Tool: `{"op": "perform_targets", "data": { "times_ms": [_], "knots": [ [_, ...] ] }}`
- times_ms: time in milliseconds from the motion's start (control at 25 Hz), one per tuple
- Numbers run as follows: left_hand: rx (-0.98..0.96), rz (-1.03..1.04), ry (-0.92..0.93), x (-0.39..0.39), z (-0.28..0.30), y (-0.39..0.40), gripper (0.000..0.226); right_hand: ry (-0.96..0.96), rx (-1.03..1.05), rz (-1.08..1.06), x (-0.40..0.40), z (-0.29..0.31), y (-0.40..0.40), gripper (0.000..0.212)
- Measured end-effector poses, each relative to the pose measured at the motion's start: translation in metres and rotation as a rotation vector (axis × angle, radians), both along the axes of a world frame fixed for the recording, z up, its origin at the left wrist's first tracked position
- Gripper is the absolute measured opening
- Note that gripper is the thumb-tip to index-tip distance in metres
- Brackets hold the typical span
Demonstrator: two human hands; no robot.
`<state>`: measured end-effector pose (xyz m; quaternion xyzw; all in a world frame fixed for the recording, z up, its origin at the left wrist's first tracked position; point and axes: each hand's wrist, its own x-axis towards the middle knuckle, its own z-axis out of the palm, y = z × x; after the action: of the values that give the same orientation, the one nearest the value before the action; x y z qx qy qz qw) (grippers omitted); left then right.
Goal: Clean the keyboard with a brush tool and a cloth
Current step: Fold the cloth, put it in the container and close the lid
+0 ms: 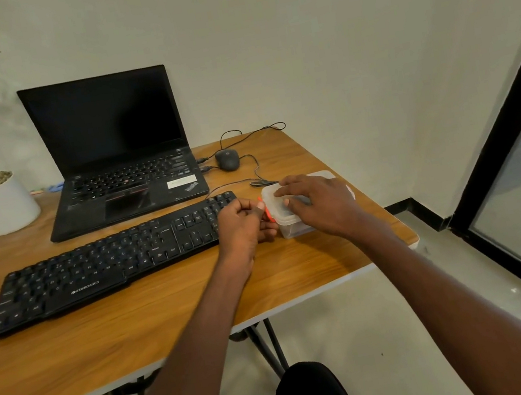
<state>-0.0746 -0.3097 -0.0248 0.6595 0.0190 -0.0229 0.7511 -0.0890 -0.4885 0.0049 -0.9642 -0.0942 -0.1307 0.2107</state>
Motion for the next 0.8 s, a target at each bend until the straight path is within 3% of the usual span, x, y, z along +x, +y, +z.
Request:
{"op": "perform_targets", "data": {
  "times_ms": [280, 360, 440, 520, 600, 640, 720, 800],
  "knots": [
    [-0.048, -0.008, 0.066, 0.004, 0.004, -0.009, 0.020, 0.002, -0.027, 0.010, 0.001, -0.002, 0.001, 0.034],
    [0.038, 0.047, -0.024, 0.000, 0.000, -0.016, 0.018, 0.038, -0.001, 0.018, 0.000, 0.004, 0.000, 0.033],
    [0.151, 0.116, -0.179, -0.005, -0.010, -0.021, 0.014, 0.022, 0.219, 0.015, -0.007, 0.008, -0.003, 0.030],
    [0.217, 0.137, -0.256, -0.007, -0.015, -0.023, 0.015, -0.210, 0.520, -0.174, -0.014, 0.006, -0.016, 0.027],
    [0.282, 0.108, -0.284, -0.005, -0.018, -0.023, 0.029, -0.299, 0.618, -0.527, -0.021, 0.007, -0.038, 0.024],
    [0.322, 0.085, -0.290, -0.004, -0.018, -0.023, 0.039, -0.160, 0.652, -0.646, -0.024, 0.009, -0.049, 0.027],
    [0.357, 0.059, -0.282, -0.002, -0.018, -0.024, 0.051, 0.252, 0.793, -0.677, -0.028, 0.014, -0.059, 0.041],
    [0.356, 0.047, -0.272, 0.000, -0.019, -0.026, 0.052, 0.424, 0.872, -0.623, -0.026, 0.017, -0.068, 0.042]
  ]
}}
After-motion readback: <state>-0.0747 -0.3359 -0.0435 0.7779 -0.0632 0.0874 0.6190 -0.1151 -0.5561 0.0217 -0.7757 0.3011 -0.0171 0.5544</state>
